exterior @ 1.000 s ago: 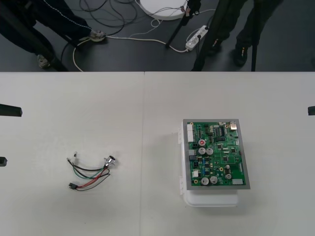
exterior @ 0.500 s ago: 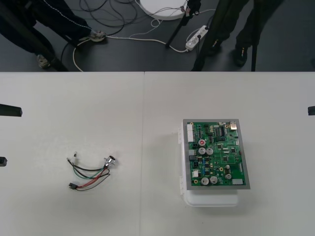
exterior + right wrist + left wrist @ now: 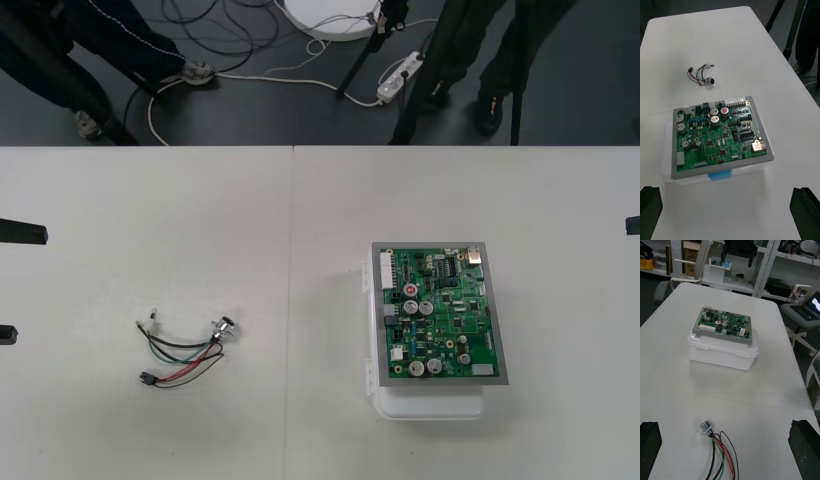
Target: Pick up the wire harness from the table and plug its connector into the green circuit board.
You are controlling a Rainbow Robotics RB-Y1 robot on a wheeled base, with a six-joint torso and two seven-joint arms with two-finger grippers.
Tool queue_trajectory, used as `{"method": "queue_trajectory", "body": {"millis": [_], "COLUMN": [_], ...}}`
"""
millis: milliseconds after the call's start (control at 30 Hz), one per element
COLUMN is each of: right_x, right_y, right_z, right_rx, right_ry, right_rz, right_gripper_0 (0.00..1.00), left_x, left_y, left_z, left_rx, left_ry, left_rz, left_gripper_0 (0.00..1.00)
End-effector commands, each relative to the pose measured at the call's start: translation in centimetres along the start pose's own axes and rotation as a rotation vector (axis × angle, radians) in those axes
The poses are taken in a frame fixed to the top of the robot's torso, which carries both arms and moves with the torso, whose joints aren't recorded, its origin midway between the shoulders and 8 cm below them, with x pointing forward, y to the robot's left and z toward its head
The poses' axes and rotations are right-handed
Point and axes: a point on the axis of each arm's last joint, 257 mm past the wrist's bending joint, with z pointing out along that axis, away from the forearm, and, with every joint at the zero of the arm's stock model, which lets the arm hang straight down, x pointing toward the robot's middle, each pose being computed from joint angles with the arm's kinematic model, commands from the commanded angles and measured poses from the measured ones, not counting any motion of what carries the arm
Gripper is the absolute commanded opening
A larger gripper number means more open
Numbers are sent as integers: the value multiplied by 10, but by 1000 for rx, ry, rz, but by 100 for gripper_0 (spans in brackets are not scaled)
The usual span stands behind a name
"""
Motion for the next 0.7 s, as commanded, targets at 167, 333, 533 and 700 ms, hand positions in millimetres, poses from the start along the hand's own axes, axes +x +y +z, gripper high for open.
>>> {"method": "queue_trajectory", "body": {"millis": [167, 333, 533, 700], "right_x": [0, 0, 17, 15], "right_y": [0, 0, 20, 27], "right_z": [-11, -11, 6, 9], "right_rx": [-6, -6, -42, -94], "right_ry": [29, 29, -10, -16], "right_rz": [-30, -30, 60, 68], "right_gripper_0": [100, 100, 100, 100], "left_x": [7, 15, 26, 38], "left_y": [-7, 4, 18, 32], "left_z": [-2, -3, -6, -4], "left_rx": [48, 42, 36, 52], "left_ry": [57, 122, 201, 231], "left_rz": [43, 163, 299, 419], "left_gripper_0": [100, 100, 100, 100]}}
